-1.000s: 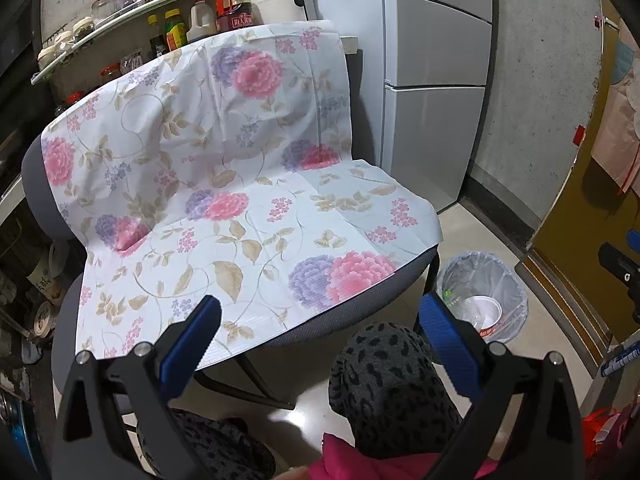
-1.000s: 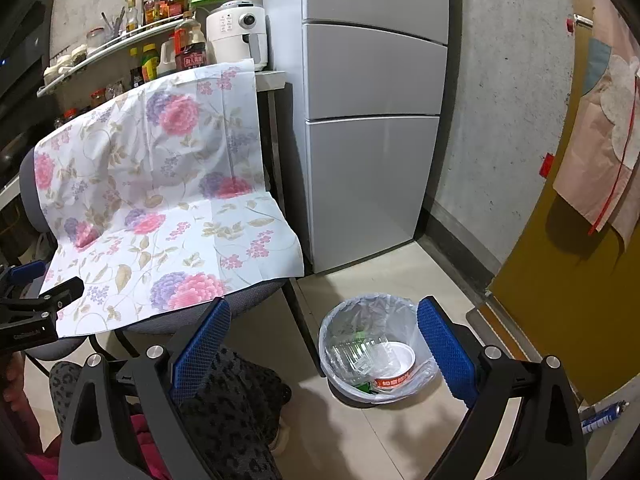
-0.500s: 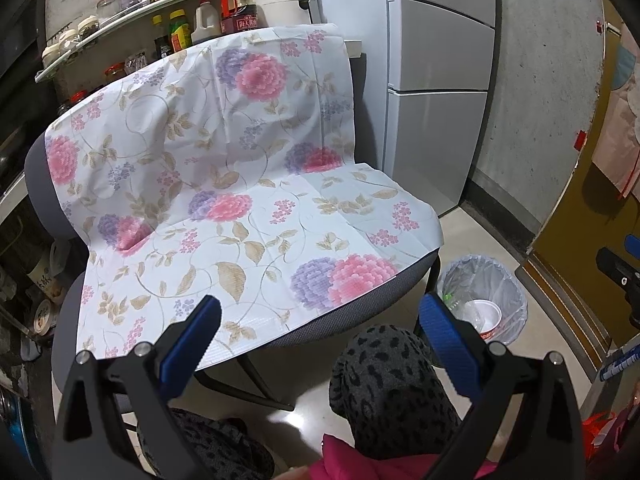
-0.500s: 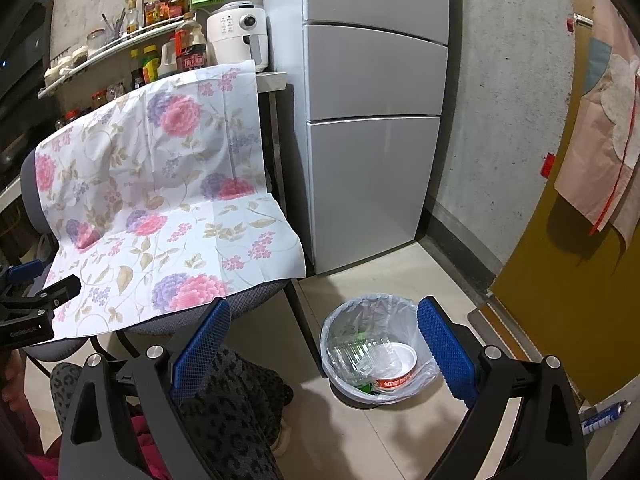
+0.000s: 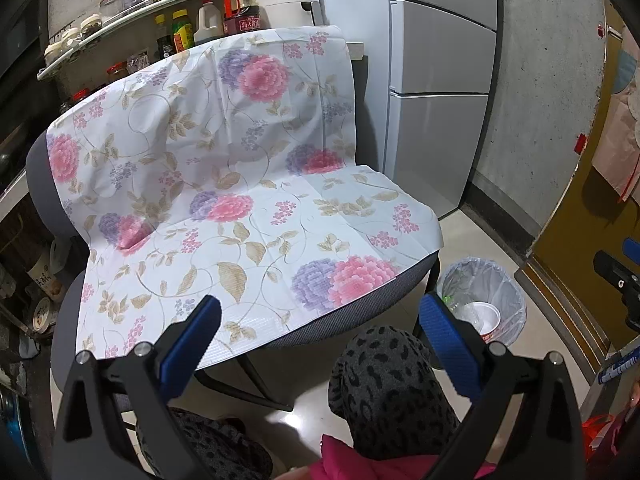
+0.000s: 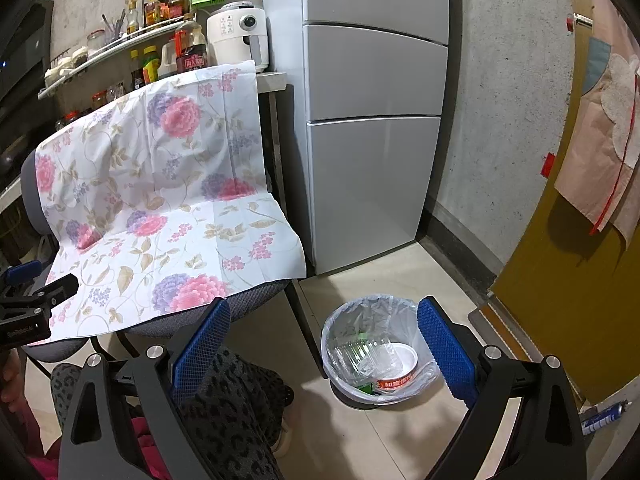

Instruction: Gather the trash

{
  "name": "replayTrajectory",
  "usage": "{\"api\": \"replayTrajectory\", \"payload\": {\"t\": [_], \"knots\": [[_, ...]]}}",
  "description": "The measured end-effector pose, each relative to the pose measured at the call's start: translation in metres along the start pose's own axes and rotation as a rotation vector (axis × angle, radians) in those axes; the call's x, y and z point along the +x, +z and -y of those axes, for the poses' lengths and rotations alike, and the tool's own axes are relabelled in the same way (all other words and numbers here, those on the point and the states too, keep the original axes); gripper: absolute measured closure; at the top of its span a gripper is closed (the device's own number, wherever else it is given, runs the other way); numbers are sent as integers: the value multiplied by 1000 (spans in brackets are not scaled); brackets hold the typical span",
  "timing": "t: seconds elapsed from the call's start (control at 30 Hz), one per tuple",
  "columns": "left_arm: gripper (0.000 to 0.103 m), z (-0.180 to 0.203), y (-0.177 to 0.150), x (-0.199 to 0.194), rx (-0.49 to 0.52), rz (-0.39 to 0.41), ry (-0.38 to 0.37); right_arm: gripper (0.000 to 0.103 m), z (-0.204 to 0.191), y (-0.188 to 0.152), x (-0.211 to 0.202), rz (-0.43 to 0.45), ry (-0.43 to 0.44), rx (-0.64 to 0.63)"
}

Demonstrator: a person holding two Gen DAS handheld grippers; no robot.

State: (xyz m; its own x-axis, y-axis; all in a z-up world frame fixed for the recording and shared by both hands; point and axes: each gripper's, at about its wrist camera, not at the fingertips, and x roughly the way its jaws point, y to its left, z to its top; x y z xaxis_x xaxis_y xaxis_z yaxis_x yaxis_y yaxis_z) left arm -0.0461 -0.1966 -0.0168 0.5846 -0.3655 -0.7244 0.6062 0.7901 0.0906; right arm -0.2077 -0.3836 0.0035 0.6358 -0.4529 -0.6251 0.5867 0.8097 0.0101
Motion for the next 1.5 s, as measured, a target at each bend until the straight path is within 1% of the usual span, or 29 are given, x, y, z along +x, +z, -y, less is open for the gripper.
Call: {"api": "replayTrajectory", "payload": {"t": [1.33,1.5], "knots": [[6,-3,0,-2,-10,-3,-1,9,0,-1,2,-1,-6,4],[6,1,1,-6,9,29,25,9,0,-1,2,-3,-9,7]]}}
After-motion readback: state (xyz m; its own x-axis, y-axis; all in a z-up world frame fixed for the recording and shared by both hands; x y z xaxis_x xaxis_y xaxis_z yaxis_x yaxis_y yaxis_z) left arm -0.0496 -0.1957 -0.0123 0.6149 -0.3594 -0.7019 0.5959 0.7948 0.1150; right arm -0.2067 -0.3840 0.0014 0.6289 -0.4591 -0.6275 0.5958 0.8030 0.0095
